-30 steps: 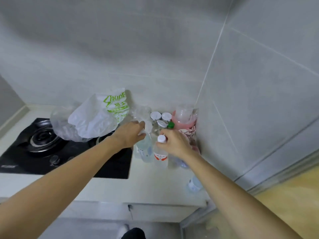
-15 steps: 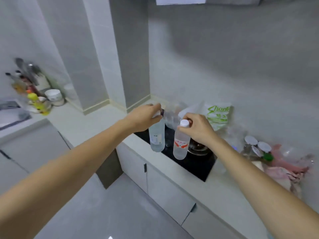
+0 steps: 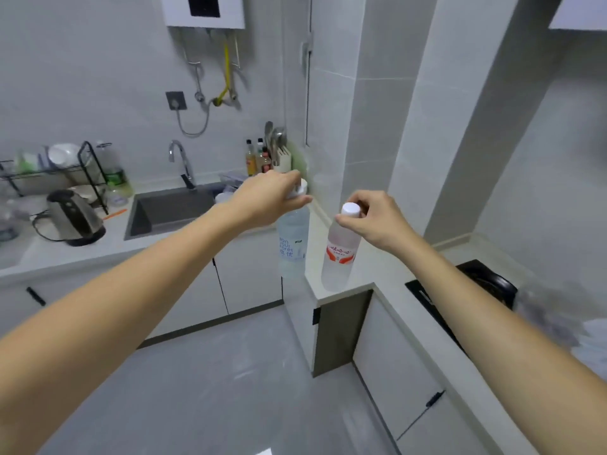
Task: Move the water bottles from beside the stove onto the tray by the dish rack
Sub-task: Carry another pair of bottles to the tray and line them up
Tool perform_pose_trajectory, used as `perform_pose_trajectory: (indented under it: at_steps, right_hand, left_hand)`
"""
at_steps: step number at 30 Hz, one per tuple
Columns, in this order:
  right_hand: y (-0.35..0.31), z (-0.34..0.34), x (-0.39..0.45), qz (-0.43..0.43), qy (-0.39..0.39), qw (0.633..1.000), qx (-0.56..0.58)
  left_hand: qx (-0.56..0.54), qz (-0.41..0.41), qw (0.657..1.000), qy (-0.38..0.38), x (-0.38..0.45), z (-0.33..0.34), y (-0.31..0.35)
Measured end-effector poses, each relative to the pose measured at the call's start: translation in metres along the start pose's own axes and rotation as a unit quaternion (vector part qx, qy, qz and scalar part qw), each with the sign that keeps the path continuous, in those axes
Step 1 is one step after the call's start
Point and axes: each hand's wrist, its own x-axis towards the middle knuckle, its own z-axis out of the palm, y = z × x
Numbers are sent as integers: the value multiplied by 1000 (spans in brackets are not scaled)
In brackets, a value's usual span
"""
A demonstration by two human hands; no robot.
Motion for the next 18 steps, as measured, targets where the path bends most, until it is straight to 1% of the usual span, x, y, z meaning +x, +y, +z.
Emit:
perform_pose_trajectory:
  at_steps: [5, 10, 14, 18]
  right_hand:
    - [-61, 101, 111, -69, -63, 994, 50]
    - [-101, 212, 218, -150, -140, 976, 73]
    - [-140, 302, 297, -222, -208, 951, 64]
    - [-194, 380, 361, -293, -272, 916, 41]
  left_hand:
    - [35, -94, 995, 4, -4, -18, -131]
    - [75, -185, 980, -13, -8, -18, -255]
    - [69, -279, 958, -15, -21, -21, -351]
    - [72, -377, 923, -16, -42, -36, -430]
